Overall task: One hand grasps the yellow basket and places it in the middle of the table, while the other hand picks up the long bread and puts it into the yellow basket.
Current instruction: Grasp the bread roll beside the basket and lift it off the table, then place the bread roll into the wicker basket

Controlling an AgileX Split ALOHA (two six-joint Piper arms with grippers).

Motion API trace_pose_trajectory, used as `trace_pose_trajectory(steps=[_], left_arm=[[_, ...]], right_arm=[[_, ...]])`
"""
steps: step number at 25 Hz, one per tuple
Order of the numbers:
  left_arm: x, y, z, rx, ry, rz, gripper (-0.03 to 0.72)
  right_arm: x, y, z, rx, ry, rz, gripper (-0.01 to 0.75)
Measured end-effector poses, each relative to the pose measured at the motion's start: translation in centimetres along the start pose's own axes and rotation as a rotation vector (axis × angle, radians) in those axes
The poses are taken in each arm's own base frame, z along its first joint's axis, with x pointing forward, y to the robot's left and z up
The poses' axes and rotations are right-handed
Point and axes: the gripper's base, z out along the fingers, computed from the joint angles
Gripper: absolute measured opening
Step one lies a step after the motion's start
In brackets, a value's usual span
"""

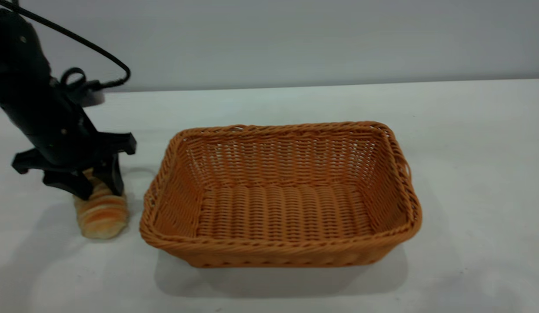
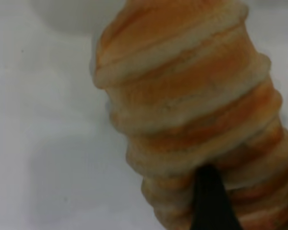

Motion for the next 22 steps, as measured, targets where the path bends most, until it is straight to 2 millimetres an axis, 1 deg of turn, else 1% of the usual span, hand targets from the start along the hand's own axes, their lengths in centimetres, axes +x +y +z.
trace_pose_trajectory(steps=[1,3,4,7,8,12,14,15,17,19,22], left_arm=[[0.0,0.0,0.2,-0.001,0.003,0.000,0.451],[0.0,0.0,0.4,-0.001,0.006,0.000,0.361],[0.0,0.0,0.4,-0.003,0.007,0.003,0.309],[0.0,0.1,0.4,-0.010,0.011,0.037,0.097],[-0.1,0.1,0.3,-0.013,0.013,0.051,0.065],[-0.5,0.0,-0.1,-0.024,0.053,0.095,0.059],[-0.5,0.0,-0.8,-0.028,0.078,0.107,0.059],[-0.5,-0.1,-1.6,-0.027,0.087,0.109,0.059],[-1.1,-0.4,-3.6,-0.020,0.070,0.113,0.059],[-1.9,-0.9,-6.4,-0.006,0.021,0.114,0.059],[-2.5,-2.2,-10.6,0.038,-0.062,0.114,0.059]], right_arm=[[0.1,0.2,-0.4,0.000,-0.010,-0.006,0.535],[0.2,0.6,-1.1,0.001,-0.029,-0.012,0.535],[0.3,0.8,-1.4,0.001,-0.037,-0.018,0.535],[0.5,1.1,-2.1,0.001,-0.052,-0.017,0.535],[0.5,1.2,-2.2,0.001,-0.057,-0.017,0.535],[0.6,1.2,-2.3,0.000,-0.055,-0.017,0.535],[0.6,1.2,-2.3,0.000,-0.055,-0.017,0.535],[0.6,1.2,-2.3,0.000,-0.055,-0.017,0.535],[0.6,1.2,-2.3,0.000,-0.052,-0.017,0.535],[0.7,1.2,-2.3,-0.001,-0.049,-0.017,0.535],[0.7,1.2,-2.3,-0.002,-0.047,-0.017,0.535]])
